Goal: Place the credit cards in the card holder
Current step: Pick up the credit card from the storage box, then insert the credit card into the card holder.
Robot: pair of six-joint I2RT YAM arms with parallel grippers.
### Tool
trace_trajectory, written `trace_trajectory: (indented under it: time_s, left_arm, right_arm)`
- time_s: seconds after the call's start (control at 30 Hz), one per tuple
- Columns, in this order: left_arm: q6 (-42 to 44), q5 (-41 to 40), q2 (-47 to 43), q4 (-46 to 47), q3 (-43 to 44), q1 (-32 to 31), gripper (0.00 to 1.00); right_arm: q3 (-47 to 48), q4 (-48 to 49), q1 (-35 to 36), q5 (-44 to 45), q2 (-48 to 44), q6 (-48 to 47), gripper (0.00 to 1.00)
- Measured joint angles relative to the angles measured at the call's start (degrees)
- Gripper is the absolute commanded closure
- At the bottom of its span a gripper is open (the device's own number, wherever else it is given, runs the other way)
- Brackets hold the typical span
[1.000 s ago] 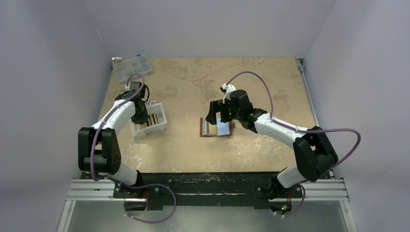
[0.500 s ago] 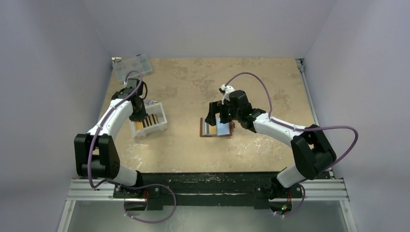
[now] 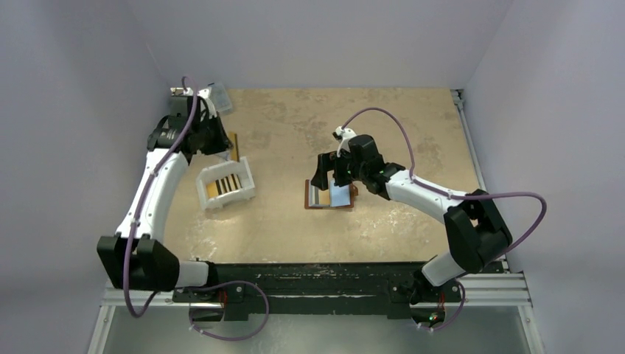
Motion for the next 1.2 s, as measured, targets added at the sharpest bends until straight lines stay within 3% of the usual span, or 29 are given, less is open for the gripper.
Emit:
trace_trajectory:
  time_s: [0.2, 0.3, 0.4, 0.43, 0.5, 0.57, 0.8, 0.97, 1.2]
  left_arm:
    - [-10.19, 26.21, -9.44, 28.61, -12.87, -1.36, 1.0]
    - [-17.44, 32.68, -8.96, 44.41, -21.94, -4.66, 1.0]
    - [-21.9, 35.21, -5.42, 54.18, -27.06, -9.75, 1.0]
    - [-23.15, 35.8, -3.39, 56.61, -27.78, -11.98, 1.0]
    - [-24.44, 36.41, 1.18, 60.28, -28.33, -16.37, 1.0]
    - [-25.24, 36.72, 4.37, 62.2, -28.96, -19.19, 1.0]
    - [-27.15, 41.24, 15.56, 64.13, -29.14, -20.87, 1.0]
    - [-24.24, 42.01, 21.24, 58.25, -26.6, -22.82, 1.0]
    - [-23.93, 41.81, 26.47, 57.77, -26.23, -24.06, 1.0]
  right_arm:
    - [0.2, -0.11, -0.33, -5.97, -2.4, 1.36, 0.01]
    - [-2.64, 2.16, -1.09, -9.86, -7.13, 3.56, 0.02]
    - [-7.43, 4.96, -3.13, -12.26, -12.96, 5.79, 0.03]
    - [-8.81, 5.35, -4.24, -12.74, -14.12, 6.29, 0.09]
    - [-10.38, 5.46, -6.6, -13.9, -14.19, 6.58, 0.32]
    - [-11.47, 5.4, -9.16, -16.11, -11.82, 6.4, 0.5]
    - [-12.52, 4.66, -11.1, -18.86, -1.66, 5.81, 0.78]
    - [-12.55, 5.77, -11.76, -16.72, 2.27, 5.11, 0.86]
    - [-12.59, 8.0, -13.4, -12.5, 4.61, 4.83, 0.95]
